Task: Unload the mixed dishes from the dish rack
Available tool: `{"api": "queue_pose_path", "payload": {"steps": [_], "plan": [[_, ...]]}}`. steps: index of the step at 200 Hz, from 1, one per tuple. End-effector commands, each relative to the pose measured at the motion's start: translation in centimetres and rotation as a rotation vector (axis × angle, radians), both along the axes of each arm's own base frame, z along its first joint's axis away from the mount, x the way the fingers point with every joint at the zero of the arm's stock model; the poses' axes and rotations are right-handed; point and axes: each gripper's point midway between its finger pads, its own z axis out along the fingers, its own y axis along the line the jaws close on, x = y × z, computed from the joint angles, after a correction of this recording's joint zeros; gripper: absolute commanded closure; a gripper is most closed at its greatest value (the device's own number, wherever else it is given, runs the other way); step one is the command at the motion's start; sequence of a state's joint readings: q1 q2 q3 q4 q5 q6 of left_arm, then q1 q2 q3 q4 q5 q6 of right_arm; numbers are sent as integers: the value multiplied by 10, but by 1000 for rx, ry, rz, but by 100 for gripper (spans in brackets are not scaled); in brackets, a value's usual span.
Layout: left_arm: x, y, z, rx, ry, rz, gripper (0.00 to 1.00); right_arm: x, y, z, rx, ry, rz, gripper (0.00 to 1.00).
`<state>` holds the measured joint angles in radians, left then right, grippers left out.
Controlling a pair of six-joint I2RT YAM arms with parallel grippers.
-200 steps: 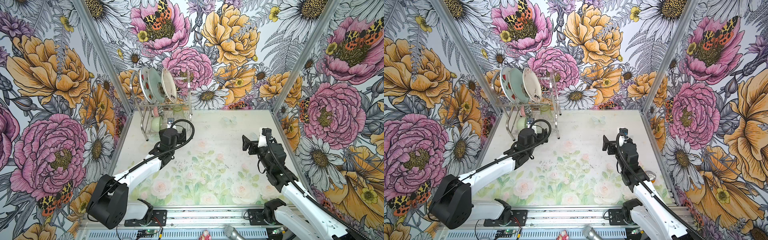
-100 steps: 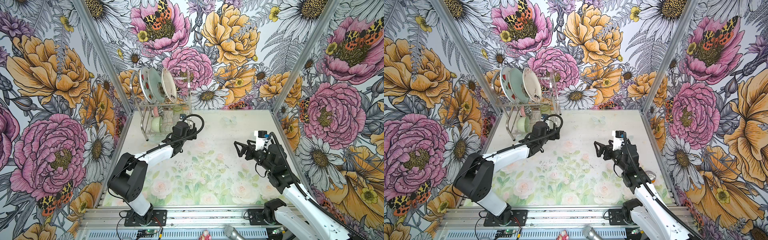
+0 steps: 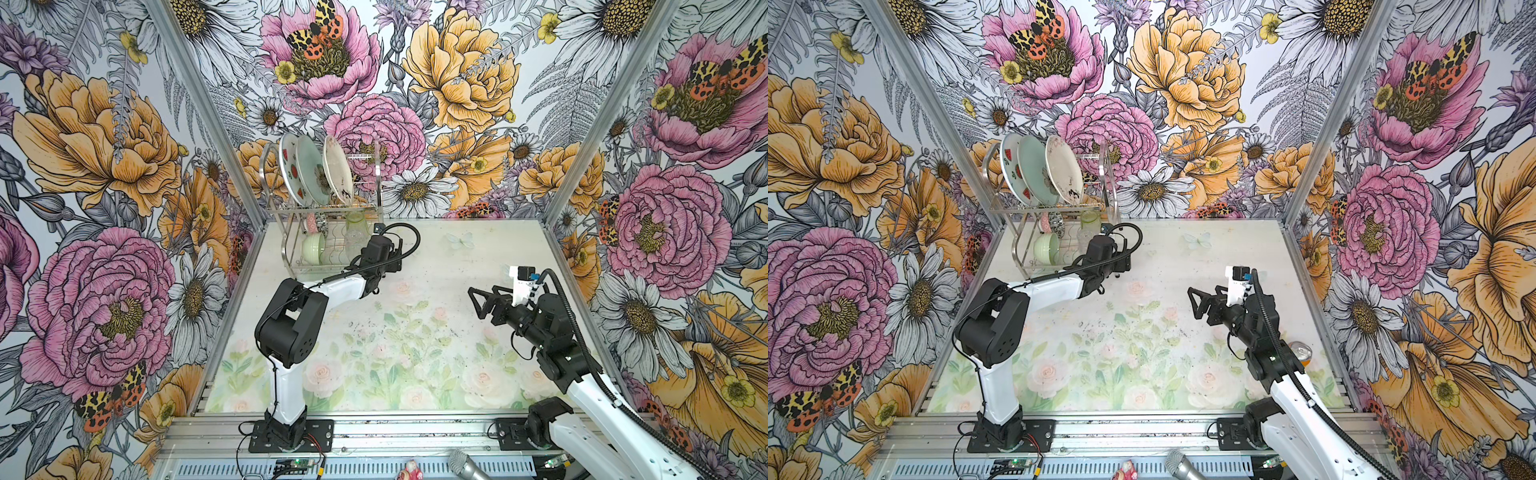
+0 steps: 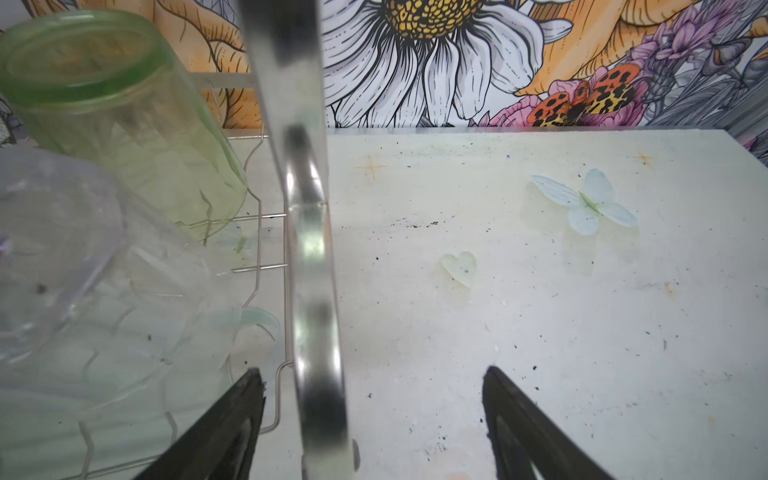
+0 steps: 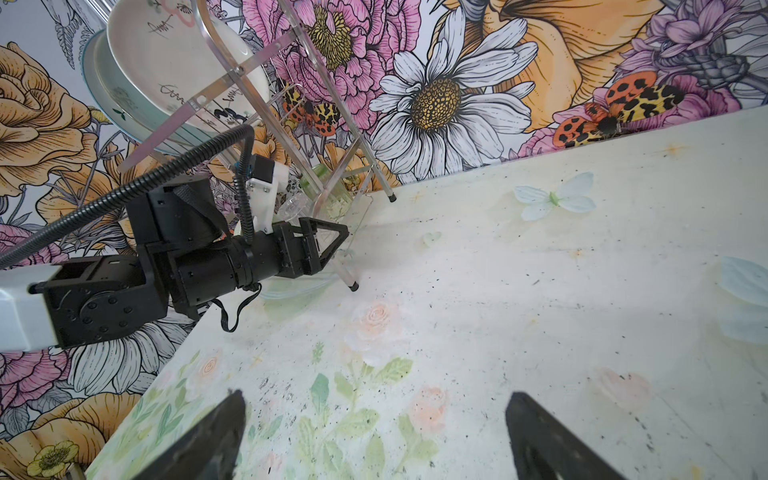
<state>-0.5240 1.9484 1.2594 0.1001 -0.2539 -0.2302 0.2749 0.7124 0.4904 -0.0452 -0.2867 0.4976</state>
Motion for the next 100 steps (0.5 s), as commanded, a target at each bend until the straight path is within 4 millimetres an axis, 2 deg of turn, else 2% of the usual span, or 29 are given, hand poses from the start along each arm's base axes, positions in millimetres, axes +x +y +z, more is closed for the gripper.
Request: {"api": "queue_pose_path", "payload": {"steps": [1,18,69,100], "plan": [[7,-5,8,-9,-27,15,23,-4,1,-1,19,4,8,1],[9,-6,4,-6,-21,16,31,-4,-1,-4,19,10,-4,2],[9,-20,-5,-9,-8,-13,46,-5,-5,-8,15,18,-26,2],[5,-32,-7,18,-14,-35,50,-6,-8,-9,17,22,-43,2]]}}
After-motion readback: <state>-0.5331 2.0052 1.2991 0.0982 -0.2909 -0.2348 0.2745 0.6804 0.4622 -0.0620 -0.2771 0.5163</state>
